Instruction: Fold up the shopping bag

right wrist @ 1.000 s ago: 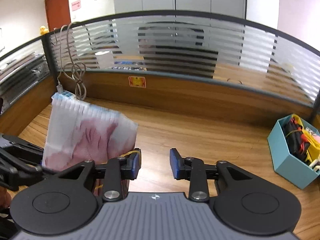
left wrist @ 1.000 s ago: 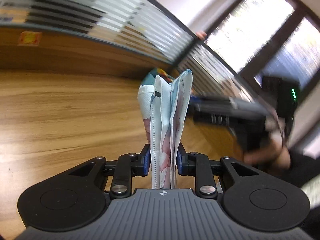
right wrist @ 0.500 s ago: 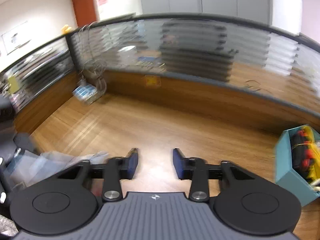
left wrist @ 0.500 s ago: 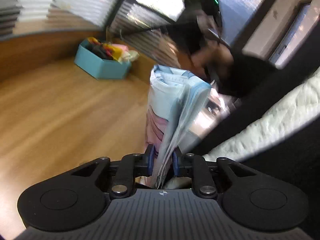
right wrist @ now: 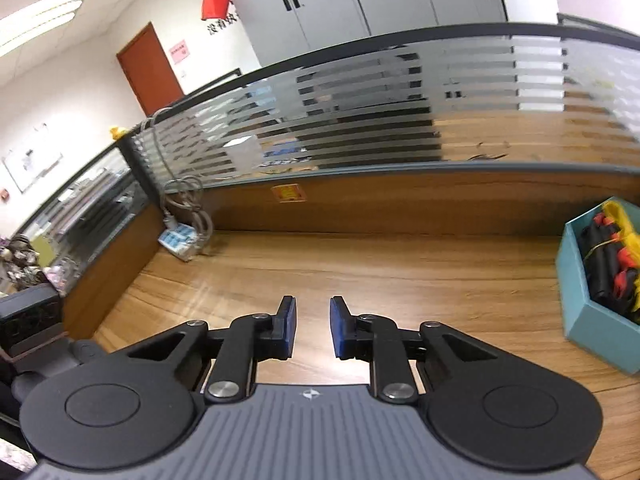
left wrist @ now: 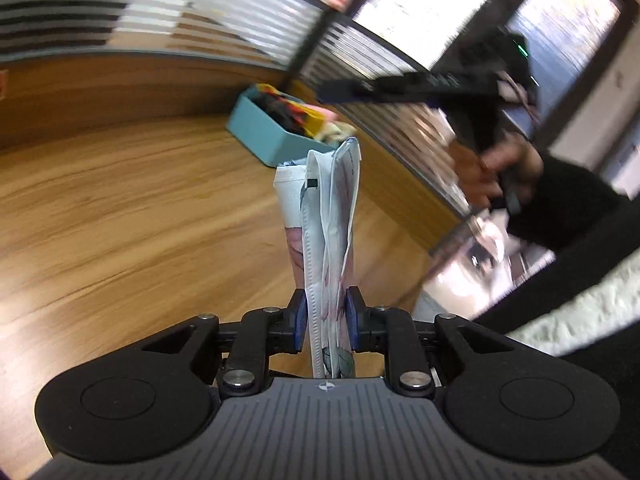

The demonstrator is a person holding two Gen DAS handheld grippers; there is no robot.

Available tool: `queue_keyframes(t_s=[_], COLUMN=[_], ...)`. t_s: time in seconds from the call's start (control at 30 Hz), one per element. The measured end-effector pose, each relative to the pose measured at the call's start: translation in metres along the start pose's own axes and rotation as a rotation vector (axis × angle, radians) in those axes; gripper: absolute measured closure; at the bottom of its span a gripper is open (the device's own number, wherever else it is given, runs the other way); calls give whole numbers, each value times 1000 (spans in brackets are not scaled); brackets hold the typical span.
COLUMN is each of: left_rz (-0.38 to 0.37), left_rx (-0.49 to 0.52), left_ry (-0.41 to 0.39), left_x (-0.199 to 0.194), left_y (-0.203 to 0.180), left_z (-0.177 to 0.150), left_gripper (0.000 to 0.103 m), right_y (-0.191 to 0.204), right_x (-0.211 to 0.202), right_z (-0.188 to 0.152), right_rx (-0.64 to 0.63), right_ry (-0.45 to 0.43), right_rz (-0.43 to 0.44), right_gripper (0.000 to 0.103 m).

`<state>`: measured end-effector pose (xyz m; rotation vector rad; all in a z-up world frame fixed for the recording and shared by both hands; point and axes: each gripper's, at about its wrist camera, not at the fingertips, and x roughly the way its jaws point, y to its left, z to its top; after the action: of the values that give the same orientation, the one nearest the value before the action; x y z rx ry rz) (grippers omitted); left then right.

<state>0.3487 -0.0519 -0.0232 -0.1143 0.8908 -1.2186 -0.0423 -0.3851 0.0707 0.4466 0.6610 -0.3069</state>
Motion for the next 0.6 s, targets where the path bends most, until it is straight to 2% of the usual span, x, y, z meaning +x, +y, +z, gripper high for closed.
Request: queue_keyframes(t_s=[0.2,0.3,0.37,0.43,0.6], left_rz=[65,79,75,54,-9], left_rx=[-68,-96,-114,-144,-255], left_ry=[-40,-55,-73,-100,-164], left_x=[-2,-5,-8,-13,-20], left_y=[13,18,21,25,39], left_z=[1,2,3,4,9], left_gripper=[80,80,80,80,80], right_y=[13,14,13,15,14], right_x=[9,13,14,21,37], right_z=[-15,-24,-33,-42,-62], right_rx=[25,45,55,50,98], right_ry=[-2,15,35,65,116], right_rz=[26,22,30,39,107], right_gripper=[86,83,74,55,39])
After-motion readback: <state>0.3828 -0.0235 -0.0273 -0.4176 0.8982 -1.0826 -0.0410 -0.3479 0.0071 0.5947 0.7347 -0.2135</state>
